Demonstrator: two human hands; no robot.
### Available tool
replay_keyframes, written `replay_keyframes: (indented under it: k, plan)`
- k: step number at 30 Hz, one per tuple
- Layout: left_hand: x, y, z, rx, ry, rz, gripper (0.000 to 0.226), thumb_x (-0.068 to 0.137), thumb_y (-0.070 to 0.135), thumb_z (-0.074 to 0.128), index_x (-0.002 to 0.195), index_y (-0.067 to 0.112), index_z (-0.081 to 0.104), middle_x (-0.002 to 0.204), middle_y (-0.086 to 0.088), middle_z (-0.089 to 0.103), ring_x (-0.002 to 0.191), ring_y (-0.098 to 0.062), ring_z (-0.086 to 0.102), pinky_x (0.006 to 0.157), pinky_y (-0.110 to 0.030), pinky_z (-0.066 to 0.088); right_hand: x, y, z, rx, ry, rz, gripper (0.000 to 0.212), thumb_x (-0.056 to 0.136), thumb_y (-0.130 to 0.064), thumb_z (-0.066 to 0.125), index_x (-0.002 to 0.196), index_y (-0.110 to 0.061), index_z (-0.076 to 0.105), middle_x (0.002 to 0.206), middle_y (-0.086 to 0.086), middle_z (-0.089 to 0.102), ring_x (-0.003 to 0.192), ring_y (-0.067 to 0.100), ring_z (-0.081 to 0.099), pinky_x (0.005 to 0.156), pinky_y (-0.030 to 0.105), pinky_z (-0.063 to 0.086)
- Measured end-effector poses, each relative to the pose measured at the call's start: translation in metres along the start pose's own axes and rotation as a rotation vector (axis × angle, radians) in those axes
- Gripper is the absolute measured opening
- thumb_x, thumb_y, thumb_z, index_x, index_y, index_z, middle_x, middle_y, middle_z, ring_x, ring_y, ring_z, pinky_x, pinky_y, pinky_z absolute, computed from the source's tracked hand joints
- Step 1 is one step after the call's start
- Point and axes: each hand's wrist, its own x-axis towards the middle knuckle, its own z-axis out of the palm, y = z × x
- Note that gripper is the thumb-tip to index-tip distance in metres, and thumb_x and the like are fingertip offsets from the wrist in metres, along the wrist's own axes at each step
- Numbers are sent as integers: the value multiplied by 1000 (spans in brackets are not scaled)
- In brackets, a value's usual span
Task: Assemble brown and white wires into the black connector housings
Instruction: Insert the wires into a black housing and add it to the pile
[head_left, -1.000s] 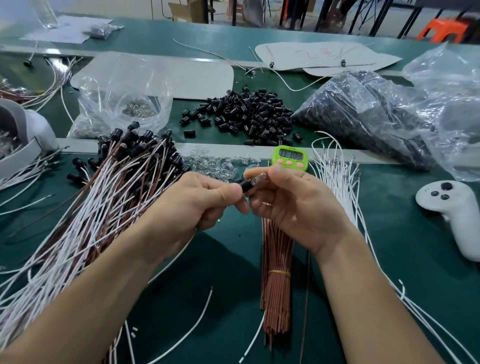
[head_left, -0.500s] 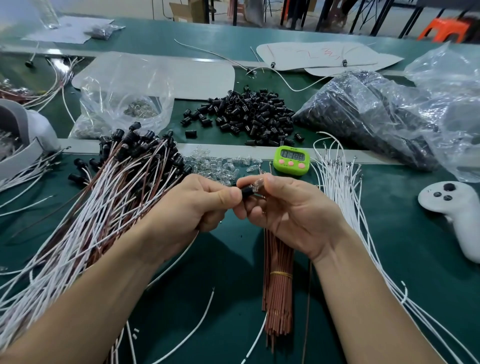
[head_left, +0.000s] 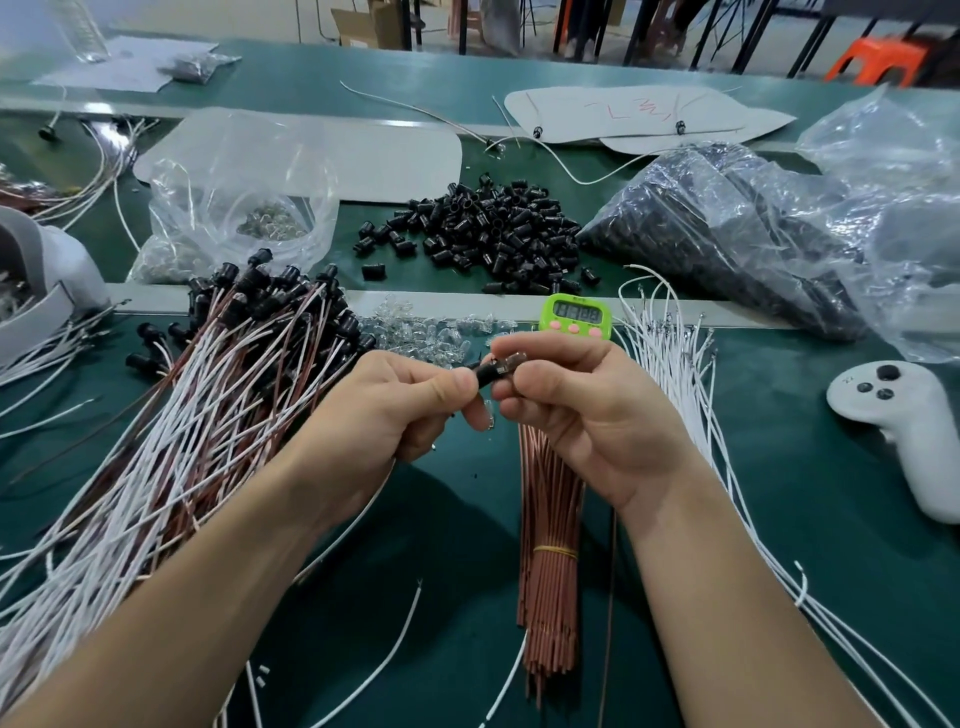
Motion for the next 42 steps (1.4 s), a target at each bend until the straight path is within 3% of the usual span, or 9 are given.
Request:
replay_keyframes:
  k: [6, 14, 18, 21, 24, 28, 33, 38, 42]
  plan:
    - [-1, -1, -1, 97, 0, 60, 35, 81, 49, 66, 72, 17, 79, 47, 7, 30, 47, -8, 22, 45, -18, 21, 1, 3, 5, -28, 27, -79, 18, 68, -6, 79, 85, -12, 83, 74, 8, 75, 66, 15, 73, 65, 22, 59]
    - [0, -4, 1, 155, 39, 24, 21, 91, 26, 65, 81, 17, 81, 50, 11, 36, 46, -4, 29, 45, -12, 25, 5, 9, 6, -34, 85, -92, 14, 72, -4, 73, 83, -10, 79, 77, 7, 73, 68, 16, 70, 69, 25, 59]
    - [1, -7, 3, 202, 181, 83, 16, 86, 18, 77, 99, 27, 78, 64, 8, 64, 56, -7, 53, 56, -17, 44, 8, 11, 6, -191, 158, -195, 30, 81, 11, 72, 79, -17, 81, 77, 3, 75, 70, 13, 70, 69, 23, 57]
    - [2, -9, 8, 324, 228, 191, 23, 84, 11, 80, 92, 32, 78, 75, 2, 76, 66, -8, 68, 62, -18, 52, 8, 15, 6, -345, 197, -288, 33, 83, 15, 72, 87, -17, 81, 80, 3, 76, 73, 12, 69, 71, 22, 56]
    - [1, -11, 9, 363, 267, 224, 28, 86, 4, 77, 84, 32, 79, 66, -1, 74, 54, -4, 62, 55, -14, 48, 8, 15, 7, -415, 177, -302, 31, 82, 9, 74, 99, -17, 80, 86, 5, 76, 80, 11, 69, 75, 22, 55]
    - [0, -9, 9, 359, 271, 254, 33, 85, 3, 78, 88, 36, 79, 71, 2, 76, 52, -4, 58, 56, -18, 50, 8, 8, 3, -444, 105, -271, 23, 82, 5, 75, 89, -16, 79, 80, -2, 75, 75, 8, 68, 69, 18, 53]
    - [0, -7, 12, 410, 263, 278, 34, 84, 1, 78, 92, 34, 78, 70, 24, 72, 59, 12, 59, 61, -5, 45, 7, 6, 0, -510, 80, -277, 16, 79, -1, 76, 84, -17, 78, 78, -4, 75, 74, 7, 68, 70, 18, 52]
    - [3, -12, 10, 396, 268, 219, 18, 86, 2, 76, 94, 17, 81, 61, 21, 65, 54, 7, 53, 58, -7, 41, 9, 10, 2, -588, 82, -361, 29, 79, 4, 76, 82, -25, 79, 78, -6, 76, 73, 6, 69, 70, 19, 54]
    - [3, -12, 11, 393, 288, 224, 23, 87, 0, 75, 92, 23, 80, 63, 21, 66, 56, 7, 55, 61, -8, 43, 8, 10, 2, -607, 96, -364, 29, 76, 2, 77, 83, -26, 80, 79, -6, 77, 72, 6, 71, 69, 17, 54]
